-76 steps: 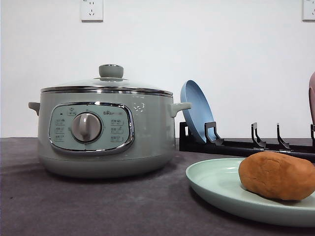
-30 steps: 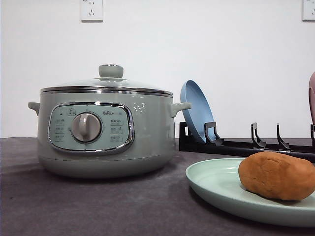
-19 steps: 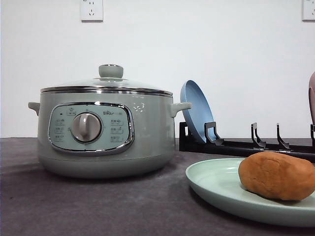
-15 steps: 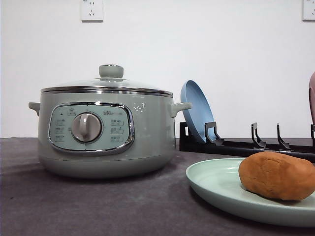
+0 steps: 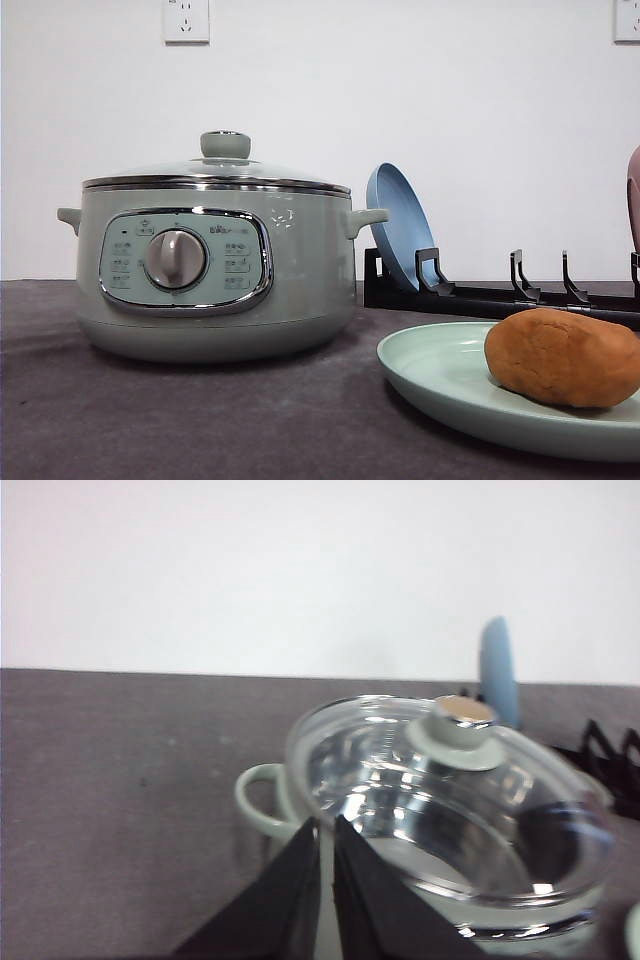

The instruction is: Transfer potato from steamer to green plate

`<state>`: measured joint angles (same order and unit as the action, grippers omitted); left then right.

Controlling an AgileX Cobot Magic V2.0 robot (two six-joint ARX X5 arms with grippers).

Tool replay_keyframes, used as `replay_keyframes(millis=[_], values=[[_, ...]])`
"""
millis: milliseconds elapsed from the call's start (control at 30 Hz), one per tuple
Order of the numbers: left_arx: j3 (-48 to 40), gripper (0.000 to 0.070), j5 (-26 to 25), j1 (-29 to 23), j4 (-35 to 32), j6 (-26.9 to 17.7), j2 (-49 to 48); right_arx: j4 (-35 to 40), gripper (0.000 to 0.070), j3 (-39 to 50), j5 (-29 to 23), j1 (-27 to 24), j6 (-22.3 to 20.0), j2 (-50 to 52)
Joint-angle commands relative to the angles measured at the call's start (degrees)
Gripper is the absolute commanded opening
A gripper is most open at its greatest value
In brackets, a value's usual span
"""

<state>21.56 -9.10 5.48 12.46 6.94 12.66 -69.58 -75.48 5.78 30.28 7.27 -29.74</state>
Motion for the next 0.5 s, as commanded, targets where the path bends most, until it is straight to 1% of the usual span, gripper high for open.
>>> replay_keyframes(millis=[0,133,267,467], values=[[-5.51,0.0017,0.07,-0.77,-3.44,-0.44,-1.84,0.81,0.0013,-1.07,-0.22,0.33,-0.22,-0.11],[-13.88,0.0017,0.13,-2.15,-7.83,0.03,-6.13,0.81,0.0013,-1.07,-0.22,0.33,-0.24,-0.11],[-17.72,0.0017,0.51,-2.58,-8.27,0.20,-9.54,0.81,0.0013,-1.07,-0.20,0.33,-0.22,-0.11],[-19.96,0.0017,8.46,-2.66,-8.29,0.02,-12.48,0.81,0.0013,-1.07,-0.22,0.33,-0.24,-0.11]])
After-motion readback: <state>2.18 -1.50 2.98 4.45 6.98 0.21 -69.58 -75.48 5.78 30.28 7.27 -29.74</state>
